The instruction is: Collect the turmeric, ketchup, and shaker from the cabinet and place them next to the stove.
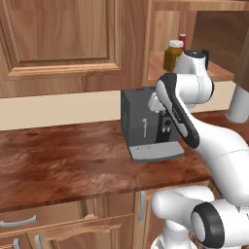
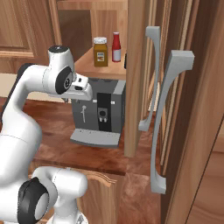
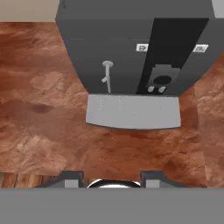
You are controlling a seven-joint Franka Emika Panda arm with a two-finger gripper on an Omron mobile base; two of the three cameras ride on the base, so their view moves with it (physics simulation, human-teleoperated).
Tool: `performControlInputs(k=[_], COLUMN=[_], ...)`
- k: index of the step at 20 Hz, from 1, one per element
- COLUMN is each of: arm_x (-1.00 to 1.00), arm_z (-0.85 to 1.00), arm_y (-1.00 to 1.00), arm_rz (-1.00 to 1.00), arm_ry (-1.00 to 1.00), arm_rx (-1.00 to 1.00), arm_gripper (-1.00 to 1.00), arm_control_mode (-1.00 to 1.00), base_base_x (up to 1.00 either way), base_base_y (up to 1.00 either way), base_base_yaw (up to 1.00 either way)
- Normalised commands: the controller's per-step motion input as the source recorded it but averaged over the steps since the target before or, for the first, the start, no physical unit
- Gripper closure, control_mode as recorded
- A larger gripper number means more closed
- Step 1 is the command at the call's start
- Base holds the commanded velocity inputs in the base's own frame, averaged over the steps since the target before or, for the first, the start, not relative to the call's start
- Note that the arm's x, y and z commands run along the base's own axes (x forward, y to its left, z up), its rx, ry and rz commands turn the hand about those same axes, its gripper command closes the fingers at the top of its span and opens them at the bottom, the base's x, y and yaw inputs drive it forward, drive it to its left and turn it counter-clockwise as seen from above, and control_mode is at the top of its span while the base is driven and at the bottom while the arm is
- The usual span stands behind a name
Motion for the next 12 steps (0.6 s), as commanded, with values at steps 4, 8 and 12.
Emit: performControlInputs(k=[4,8,12], arm_x=[-0.17,0.0,-0.01], arm_z=[0.0,0.03,0.48], arm_y=[-0.21,-0.28,-0.09], arm_rz=[-0.03,-0.09,-0.07], arm_ry=[-0.09,-0.13,-0.27], arm_rx=[0.0,0.0,0.0], arm_gripper=[-1.0,-1.0,-1.0], arm_control_mode=[-1.0,-1.0,-1.0], base_base_x=[0.0,0.0,0.0], base_base_y=[0.0,0.0,0.0], base_base_yaw=[0.0,0.0,0.0])
